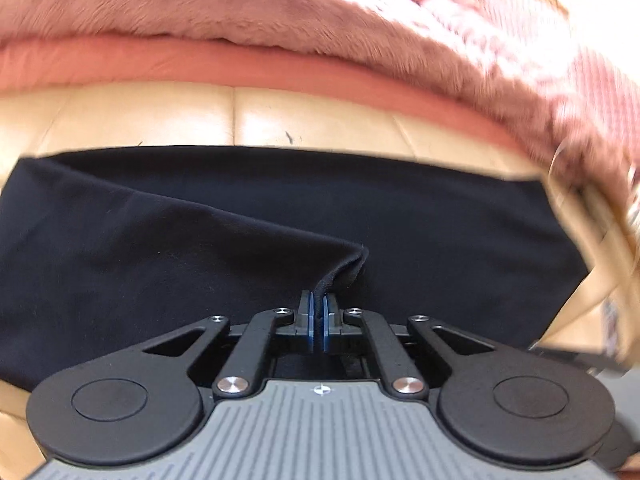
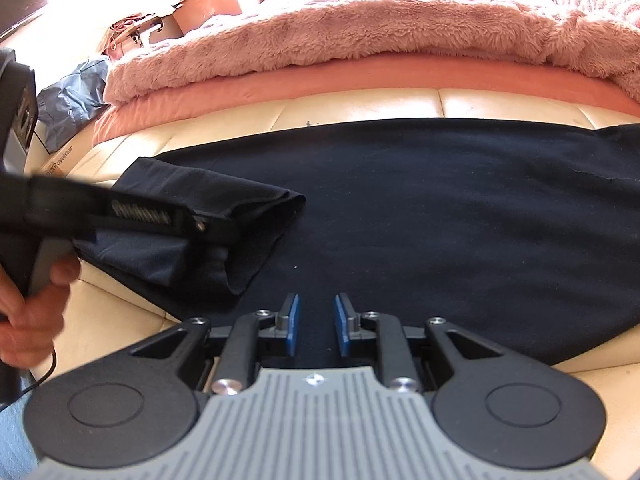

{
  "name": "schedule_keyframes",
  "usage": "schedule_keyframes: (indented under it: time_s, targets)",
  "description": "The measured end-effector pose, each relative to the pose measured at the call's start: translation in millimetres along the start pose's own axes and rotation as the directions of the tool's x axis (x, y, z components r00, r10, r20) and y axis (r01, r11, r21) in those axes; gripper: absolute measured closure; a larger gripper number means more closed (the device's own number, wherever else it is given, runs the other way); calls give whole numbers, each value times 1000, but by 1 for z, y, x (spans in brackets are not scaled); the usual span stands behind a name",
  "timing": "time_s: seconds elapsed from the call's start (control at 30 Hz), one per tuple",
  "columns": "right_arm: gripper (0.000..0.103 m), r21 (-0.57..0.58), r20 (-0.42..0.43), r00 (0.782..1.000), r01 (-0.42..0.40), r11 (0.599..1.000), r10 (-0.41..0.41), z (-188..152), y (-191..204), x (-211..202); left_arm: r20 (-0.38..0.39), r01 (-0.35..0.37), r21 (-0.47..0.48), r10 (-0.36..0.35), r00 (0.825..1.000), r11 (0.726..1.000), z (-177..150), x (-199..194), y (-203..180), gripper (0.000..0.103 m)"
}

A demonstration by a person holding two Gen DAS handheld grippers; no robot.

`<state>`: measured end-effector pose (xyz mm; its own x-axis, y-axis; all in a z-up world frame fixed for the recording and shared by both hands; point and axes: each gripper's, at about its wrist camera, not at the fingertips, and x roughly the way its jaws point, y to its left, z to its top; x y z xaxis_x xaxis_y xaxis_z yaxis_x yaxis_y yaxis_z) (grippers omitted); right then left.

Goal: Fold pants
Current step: 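Grasp the folded pants edge with the left tool while the right tool grasps beside it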

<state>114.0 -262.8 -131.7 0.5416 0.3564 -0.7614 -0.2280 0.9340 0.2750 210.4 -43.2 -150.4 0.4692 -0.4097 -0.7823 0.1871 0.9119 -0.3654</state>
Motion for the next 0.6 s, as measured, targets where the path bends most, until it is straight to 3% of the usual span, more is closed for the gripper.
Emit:
schedule_keyframes:
  time_s: [0.1,0.2,0.33,0.5,0.6]
  targets:
    - [87,0,3,1000,-5,1000,5,0,0,0,20,87,-93,-85,996,992,9,-10,14,100]
    - [86,-3,3,1000,-15,1000,15,-1,1,1,-8,137,-145,-140,990,980,19,-9,27,100]
    - [86,-13,3,1000,-19,1000,19,-2,1,0,-68,122,-166,-135,989,978,21,4,35,99]
    - [86,-17,-3,1000,-21,1000,21,-2,-2,-2,-129,155,-243,-190,973,958,17,22,39,95]
    - [86,-25,4,1000,-25,999,25,-1,-1,-2,-121,162,-276,-201,972,948,12,23,45,95]
